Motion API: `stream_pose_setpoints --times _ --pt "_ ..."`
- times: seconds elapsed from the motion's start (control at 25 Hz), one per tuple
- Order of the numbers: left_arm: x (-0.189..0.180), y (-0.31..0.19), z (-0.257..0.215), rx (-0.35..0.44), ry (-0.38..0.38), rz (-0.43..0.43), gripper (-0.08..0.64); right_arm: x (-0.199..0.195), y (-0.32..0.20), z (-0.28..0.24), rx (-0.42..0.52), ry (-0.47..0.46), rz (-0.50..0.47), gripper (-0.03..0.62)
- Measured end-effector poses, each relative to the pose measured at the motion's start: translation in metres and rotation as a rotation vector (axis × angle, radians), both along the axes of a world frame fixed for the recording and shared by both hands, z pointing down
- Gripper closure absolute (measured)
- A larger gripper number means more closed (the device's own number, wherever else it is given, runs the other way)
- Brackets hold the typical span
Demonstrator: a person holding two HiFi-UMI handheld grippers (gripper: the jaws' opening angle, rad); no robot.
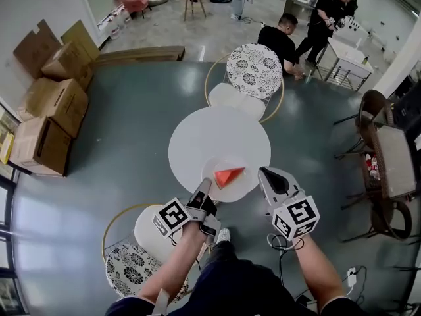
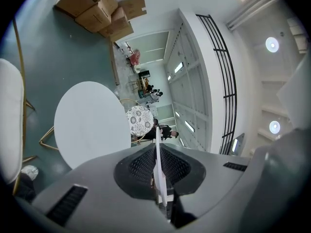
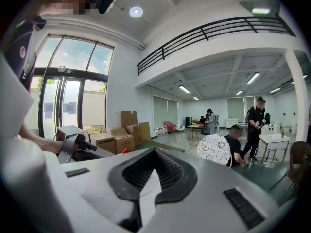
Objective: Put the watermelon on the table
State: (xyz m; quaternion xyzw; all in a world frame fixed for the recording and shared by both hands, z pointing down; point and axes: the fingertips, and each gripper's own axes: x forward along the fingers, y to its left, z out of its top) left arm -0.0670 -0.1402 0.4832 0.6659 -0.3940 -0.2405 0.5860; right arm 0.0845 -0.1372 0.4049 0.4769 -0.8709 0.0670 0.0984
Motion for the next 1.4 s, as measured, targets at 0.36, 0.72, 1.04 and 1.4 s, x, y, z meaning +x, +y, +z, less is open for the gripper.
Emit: stream_pose_setpoints --times 0.36,0.72,1.04,1.4 --pt "0.003 -0.033 0.018 -0.029 -0.001 0.009 0.541 0.002 -0.047 0.015 -0.035 0.011 -0.008 0.589" --pt "-0.002 -0.067 0.024 -0.025 -0.002 -0.038 0.541 -0.006 -0.093 0.019 -0.025 0.009 -0.081 0.589" --pt "0.003 -0.104 0.044 -0.015 -0.028 -0.055 0.541 -0.005 -0.133 0.026 -0.021 -0.002 -0.146 0.589" --pt "0.010 -0.133 0.110 -0.069 -0.019 -0.051 0.541 0.011 -0.164 0.055 -0.081 -0.029 -0.134 0.589"
